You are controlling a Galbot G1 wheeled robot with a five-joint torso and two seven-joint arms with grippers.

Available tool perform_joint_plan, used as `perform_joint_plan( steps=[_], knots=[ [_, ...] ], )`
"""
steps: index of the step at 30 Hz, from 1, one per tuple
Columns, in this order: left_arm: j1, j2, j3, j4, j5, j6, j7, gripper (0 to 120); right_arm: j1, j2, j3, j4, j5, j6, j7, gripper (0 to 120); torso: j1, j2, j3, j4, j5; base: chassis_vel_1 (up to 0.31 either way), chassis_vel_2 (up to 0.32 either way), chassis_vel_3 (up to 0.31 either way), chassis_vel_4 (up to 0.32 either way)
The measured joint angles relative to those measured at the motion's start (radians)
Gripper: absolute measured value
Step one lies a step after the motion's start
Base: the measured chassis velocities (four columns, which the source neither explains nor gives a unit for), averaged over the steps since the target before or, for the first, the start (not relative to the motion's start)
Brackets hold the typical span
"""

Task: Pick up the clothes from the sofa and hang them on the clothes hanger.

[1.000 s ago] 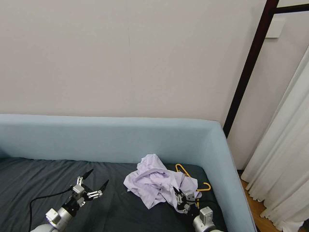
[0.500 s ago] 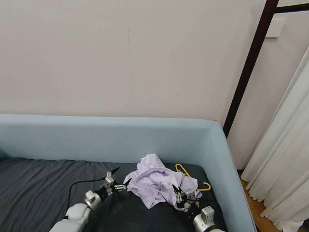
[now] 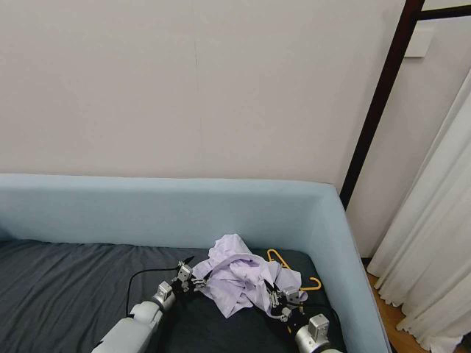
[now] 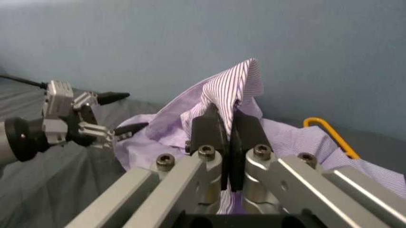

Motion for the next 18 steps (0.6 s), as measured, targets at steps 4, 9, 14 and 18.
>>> perform_joint_plan(
  steps=[4, 9, 14, 18],
  knots=[
    [0.009, -0.019, 0.004, 0.01, 0.044, 0.0, -0.044, 100, -0.003, -0.004, 0.0, 0.005, -0.001, 0.0, 0.0, 0, 0.0, 0.0, 0.0, -0.0002, -0.0001, 0.0, 0.0, 0.0, 0.0],
    [0.04, -0.034, 0.002, -0.02, 0.058, 0.018, -0.128, 96, -0.001, -0.007, 0.0, 0.009, -0.001, 0.0, 0.001, 0, 0.0, 0.0, 0.0, -0.0002, -0.0002, 0.0, 0.0, 0.0, 0.0],
    [0.057, -0.042, -0.003, -0.047, 0.058, 0.025, -0.145, 84, 0.003, -0.009, -0.003, 0.013, 0.001, -0.001, 0.002, 0, 0.0, 0.0, 0.0, -0.0001, -0.0001, 0.0, 0.0, 0.0, 0.0],
    [0.057, -0.047, -0.004, -0.05, 0.056, 0.026, -0.144, 71, 0.003, -0.011, -0.005, 0.015, 0.001, -0.001, 0.002, 0, 0.0, 0.0, 0.0, -0.0002, -0.0001, 0.0, 0.0, 0.0, 0.0]
  ],
)
